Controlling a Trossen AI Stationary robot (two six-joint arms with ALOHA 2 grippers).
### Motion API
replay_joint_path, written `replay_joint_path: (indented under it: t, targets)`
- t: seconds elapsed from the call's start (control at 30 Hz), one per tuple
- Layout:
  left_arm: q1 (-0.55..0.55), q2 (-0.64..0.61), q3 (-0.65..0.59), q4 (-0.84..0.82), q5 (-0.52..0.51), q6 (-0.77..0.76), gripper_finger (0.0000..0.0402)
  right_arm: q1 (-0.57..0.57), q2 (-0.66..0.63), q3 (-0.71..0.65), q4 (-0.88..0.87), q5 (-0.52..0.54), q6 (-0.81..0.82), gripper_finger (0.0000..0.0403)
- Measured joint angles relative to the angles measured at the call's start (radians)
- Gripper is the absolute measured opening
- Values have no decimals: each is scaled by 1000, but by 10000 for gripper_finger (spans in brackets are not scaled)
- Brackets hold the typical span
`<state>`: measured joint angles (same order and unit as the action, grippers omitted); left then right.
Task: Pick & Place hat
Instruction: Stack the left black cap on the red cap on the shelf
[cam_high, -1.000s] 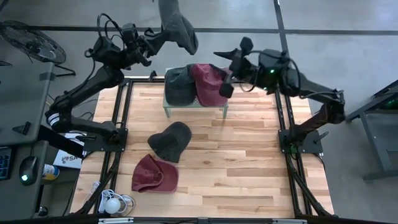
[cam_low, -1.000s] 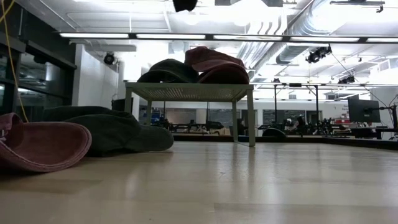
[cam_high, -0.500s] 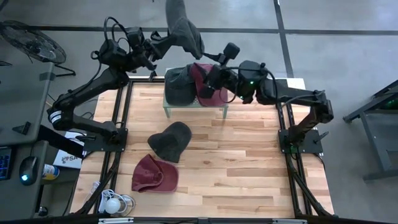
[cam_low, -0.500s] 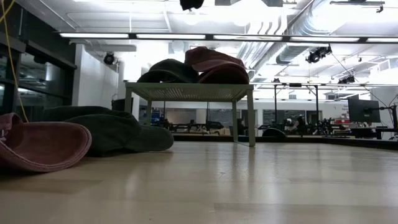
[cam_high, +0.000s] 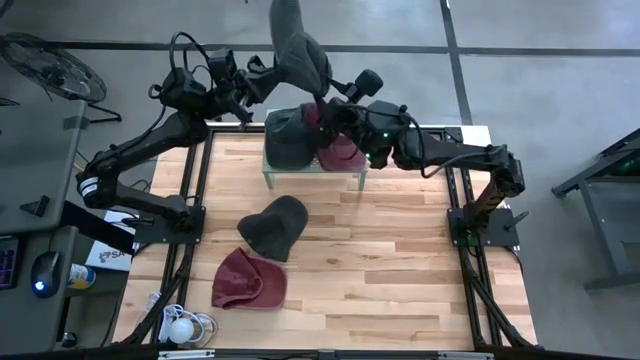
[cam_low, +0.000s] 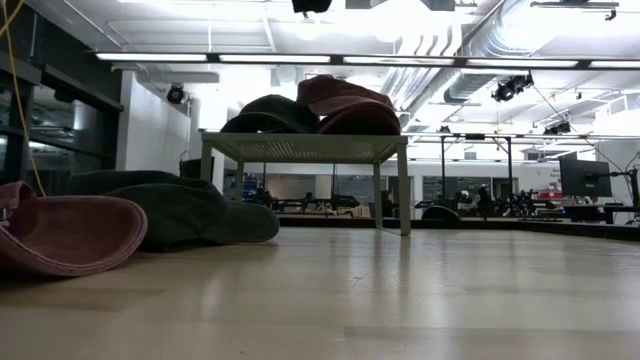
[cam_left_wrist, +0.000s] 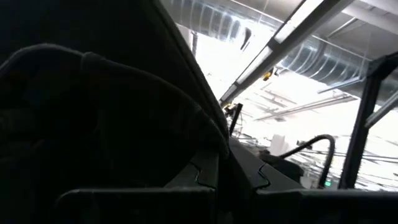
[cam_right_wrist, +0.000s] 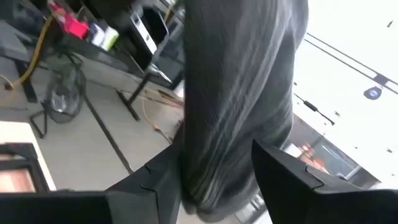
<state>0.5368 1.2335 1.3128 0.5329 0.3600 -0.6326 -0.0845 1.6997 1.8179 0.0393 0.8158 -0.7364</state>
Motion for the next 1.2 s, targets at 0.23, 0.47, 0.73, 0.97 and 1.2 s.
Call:
replay_joint_path:
  t: [0.23, 0.47, 0.73, 0.97, 1.2]
  targets:
    - [-10, 0, 0, 0, 15, 0, 4, 6, -1, 0, -12, 116, -4, 177]
    - [-9, 0, 0, 0, 41, -5, 4, 9, -2, 0, -12, 153, -5, 152]
    - [-9, 0, 0, -4, 50, -5, 4, 9, -8, 0, -5, 207, -3, 33]
    - [-7, -1, 1, -54, 97, -14, 22, 26, -46, 0, -28, 181, 48, 22]
    - [-7, -1, 1, -122, 147, -23, 92, 45, -114, 0, -118, 186, 70, 22]
